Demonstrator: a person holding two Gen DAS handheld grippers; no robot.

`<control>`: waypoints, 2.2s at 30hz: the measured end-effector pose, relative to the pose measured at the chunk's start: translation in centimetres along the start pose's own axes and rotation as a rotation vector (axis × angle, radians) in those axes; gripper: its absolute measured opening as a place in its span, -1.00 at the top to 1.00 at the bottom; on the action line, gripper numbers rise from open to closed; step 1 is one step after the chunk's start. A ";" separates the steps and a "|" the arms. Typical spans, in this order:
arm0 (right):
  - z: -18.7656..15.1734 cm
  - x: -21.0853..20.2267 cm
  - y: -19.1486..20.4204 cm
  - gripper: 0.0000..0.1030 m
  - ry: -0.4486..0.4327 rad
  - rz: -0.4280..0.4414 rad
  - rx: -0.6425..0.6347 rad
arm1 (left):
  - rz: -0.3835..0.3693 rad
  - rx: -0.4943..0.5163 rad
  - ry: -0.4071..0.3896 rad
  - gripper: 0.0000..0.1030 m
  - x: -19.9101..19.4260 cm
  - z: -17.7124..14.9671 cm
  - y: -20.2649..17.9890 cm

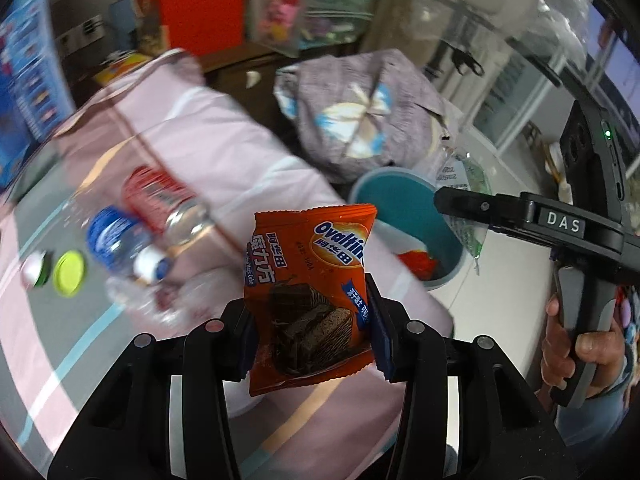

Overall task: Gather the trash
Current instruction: 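Carry the wrapper and snack packet over the teal bucket and open both tools, then move both tools back over the bed toward the paper bowls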

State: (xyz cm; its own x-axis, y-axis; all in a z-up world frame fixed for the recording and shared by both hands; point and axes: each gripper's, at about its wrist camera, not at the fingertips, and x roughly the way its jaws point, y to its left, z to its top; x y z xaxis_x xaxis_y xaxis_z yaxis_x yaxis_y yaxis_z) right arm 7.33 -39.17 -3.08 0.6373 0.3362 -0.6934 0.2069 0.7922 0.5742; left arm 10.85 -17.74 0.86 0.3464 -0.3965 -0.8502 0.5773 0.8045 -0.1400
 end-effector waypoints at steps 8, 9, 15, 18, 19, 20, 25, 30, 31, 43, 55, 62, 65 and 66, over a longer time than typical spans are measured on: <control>1.2 -1.6 -4.9 -0.07 -0.034 -0.049 0.069 | -0.035 0.076 0.023 0.10 3.3 3.0 -4.7; 1.4 -1.7 -5.5 -0.07 -0.036 -0.055 0.079 | -0.041 0.081 0.025 0.10 3.7 3.2 -5.1; 2.2 -2.0 -9.0 -0.07 -0.045 -0.095 0.142 | -0.075 0.110 0.055 0.10 6.7 4.9 -7.3; 2.6 -2.0 -10.3 -0.07 -0.045 -0.113 0.165 | -0.090 0.117 0.075 0.09 8.3 5.6 -8.2; 2.7 -2.0 -10.7 -0.07 -0.043 -0.118 0.172 | -0.096 0.119 0.083 0.09 8.9 5.7 -8.4; 2.8 -1.9 -10.9 -0.07 -0.042 -0.123 0.177 | -0.101 0.119 0.090 0.09 9.4 5.9 -8.7; 3.2 -2.1 -12.3 -0.07 -0.043 -0.149 0.203 | -0.140 0.133 0.123 0.09 12.1 6.8 -10.2; 3.6 -2.9 -13.9 -0.07 -0.050 -0.181 0.235 | -0.174 0.157 0.143 0.00 14.1 7.4 -12.1; 3.7 -3.0 -14.3 -0.07 -0.050 -0.189 0.240 | -0.176 0.160 0.145 -0.09 14.4 7.5 -12.4; 4.4 -2.0 -14.6 -0.08 -0.025 -0.206 0.248 | -0.150 0.179 0.155 -0.88 15.0 7.4 -12.3; 4.8 -0.2 -12.2 -0.40 0.014 -0.209 0.197 | -0.146 0.119 0.175 -0.90 13.6 5.4 -9.4; 4.5 0.1 -11.2 -0.50 0.031 -0.227 0.197 | -0.153 0.102 0.166 -0.90 12.7 4.8 -8.3; 4.2 0.2 -10.9 -0.60 0.043 -0.248 0.203 | -0.154 0.100 0.155 -0.91 12.0 4.6 -7.9; 4.1 0.2 -10.7 -0.60 0.046 -0.253 0.204 | -0.154 0.099 0.153 -0.91 11.8 4.5 -7.7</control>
State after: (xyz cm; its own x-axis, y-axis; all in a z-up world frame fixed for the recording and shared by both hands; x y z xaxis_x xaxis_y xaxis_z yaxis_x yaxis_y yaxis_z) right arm 8.28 -49.70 -7.63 0.5132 0.1679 -0.8417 0.5018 0.7369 0.4529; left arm 13.82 -30.66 -5.80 0.1365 -0.4337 -0.8907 0.6873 0.6890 -0.2302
